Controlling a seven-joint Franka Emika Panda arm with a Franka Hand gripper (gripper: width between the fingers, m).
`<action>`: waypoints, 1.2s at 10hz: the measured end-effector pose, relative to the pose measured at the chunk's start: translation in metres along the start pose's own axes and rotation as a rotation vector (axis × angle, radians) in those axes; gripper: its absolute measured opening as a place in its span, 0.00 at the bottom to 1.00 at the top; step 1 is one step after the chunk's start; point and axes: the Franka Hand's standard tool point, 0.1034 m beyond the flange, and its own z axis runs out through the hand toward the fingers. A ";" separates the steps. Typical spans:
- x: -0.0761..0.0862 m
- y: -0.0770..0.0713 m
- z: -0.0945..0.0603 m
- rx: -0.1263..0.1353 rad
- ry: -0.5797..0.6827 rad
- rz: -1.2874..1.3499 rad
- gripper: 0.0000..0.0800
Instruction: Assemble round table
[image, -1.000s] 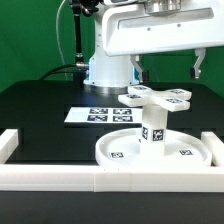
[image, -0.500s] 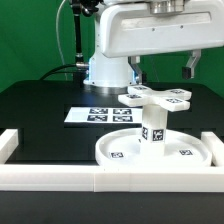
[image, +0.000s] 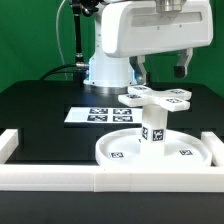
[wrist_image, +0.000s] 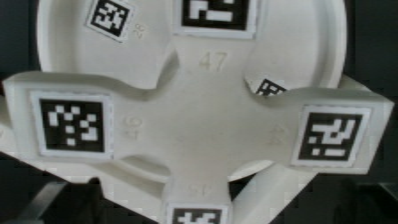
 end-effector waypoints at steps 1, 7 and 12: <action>0.000 0.000 0.000 0.000 0.000 -0.035 0.81; -0.004 0.002 0.009 -0.027 -0.034 -0.558 0.81; -0.014 0.001 0.024 -0.014 -0.048 -0.623 0.81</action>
Offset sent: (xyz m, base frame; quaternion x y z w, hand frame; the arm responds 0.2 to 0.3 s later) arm 0.0021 0.0118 -0.0082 0.0164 -0.0177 -0.2692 0.9628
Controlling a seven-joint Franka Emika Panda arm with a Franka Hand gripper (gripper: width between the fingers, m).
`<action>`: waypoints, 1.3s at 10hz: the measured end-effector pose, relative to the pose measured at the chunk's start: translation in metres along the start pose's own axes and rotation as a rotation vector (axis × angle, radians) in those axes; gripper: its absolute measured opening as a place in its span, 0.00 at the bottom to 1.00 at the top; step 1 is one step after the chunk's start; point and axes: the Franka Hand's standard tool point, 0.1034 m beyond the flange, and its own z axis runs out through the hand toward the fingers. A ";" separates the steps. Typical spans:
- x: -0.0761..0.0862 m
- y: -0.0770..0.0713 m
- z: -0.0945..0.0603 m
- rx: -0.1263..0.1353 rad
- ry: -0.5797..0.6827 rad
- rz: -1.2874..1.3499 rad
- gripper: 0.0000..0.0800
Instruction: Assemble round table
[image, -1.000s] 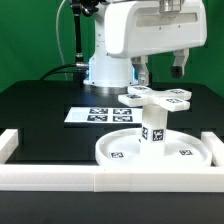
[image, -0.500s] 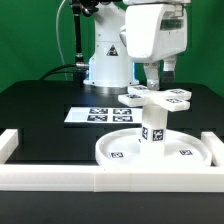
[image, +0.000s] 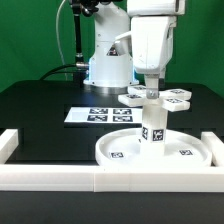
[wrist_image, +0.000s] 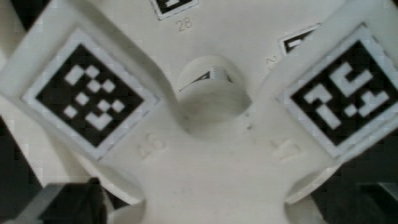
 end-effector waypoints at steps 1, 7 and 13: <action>-0.001 0.000 0.001 0.002 -0.001 0.004 0.81; -0.001 -0.003 0.007 0.011 -0.005 0.019 0.67; -0.001 -0.002 0.007 0.012 -0.005 0.201 0.55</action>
Offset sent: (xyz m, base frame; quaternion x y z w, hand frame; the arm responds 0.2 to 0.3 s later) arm 0.0079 0.0063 -0.0032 -0.0156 -0.0011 0.0004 0.9999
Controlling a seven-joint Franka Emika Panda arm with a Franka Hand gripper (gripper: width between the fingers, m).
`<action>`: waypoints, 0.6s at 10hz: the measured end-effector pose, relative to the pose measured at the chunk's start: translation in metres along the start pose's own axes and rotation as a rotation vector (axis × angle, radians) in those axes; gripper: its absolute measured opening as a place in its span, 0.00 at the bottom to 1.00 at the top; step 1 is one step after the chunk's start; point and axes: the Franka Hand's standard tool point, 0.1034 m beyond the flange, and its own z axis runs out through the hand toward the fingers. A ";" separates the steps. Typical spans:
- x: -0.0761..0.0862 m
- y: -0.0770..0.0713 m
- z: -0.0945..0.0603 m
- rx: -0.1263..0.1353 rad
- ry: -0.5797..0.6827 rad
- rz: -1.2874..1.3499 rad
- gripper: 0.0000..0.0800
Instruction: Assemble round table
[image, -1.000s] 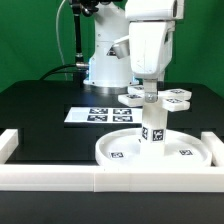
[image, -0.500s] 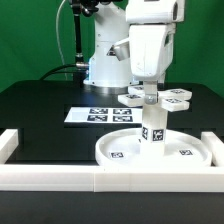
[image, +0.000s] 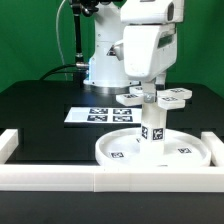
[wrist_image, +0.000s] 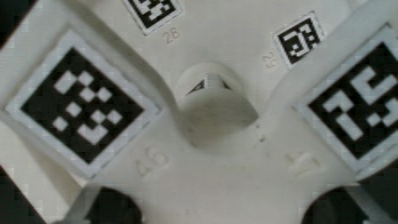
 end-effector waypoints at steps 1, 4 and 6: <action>0.000 0.000 0.000 0.001 0.000 0.058 0.55; 0.000 -0.001 0.001 0.005 0.002 0.376 0.55; 0.000 -0.002 0.001 0.010 0.010 0.634 0.55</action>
Offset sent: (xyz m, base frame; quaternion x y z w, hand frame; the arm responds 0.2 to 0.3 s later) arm -0.0106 0.0022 -0.0075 0.0338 0.0011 0.2974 0.9542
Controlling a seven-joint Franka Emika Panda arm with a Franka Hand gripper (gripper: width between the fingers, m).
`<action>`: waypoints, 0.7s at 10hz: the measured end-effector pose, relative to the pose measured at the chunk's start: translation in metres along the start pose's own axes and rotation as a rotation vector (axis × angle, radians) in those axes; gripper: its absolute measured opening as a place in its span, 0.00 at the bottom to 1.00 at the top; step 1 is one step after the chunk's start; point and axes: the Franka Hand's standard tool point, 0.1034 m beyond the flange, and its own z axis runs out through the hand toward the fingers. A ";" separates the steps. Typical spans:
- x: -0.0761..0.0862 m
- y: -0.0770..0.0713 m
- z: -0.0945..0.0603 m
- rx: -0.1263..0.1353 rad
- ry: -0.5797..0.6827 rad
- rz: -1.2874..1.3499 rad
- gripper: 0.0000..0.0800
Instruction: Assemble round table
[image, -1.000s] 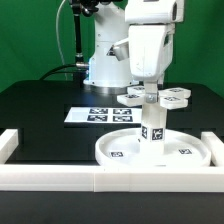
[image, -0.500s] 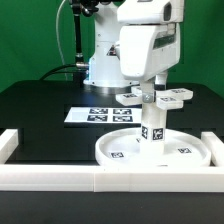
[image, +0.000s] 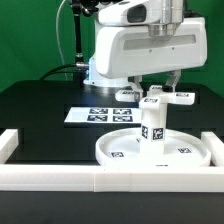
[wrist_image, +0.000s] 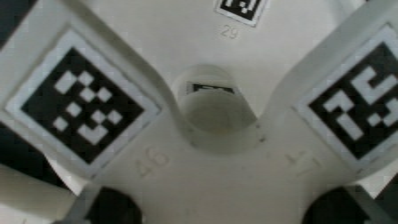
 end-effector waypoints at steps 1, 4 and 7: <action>0.000 -0.001 0.000 -0.005 0.009 0.125 0.55; -0.001 -0.001 0.001 -0.006 0.017 0.482 0.55; 0.002 0.000 0.001 -0.011 0.048 0.756 0.55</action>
Offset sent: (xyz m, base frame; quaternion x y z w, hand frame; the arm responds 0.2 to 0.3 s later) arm -0.0086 0.0119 -0.0046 -0.0068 0.0021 0.2951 0.9554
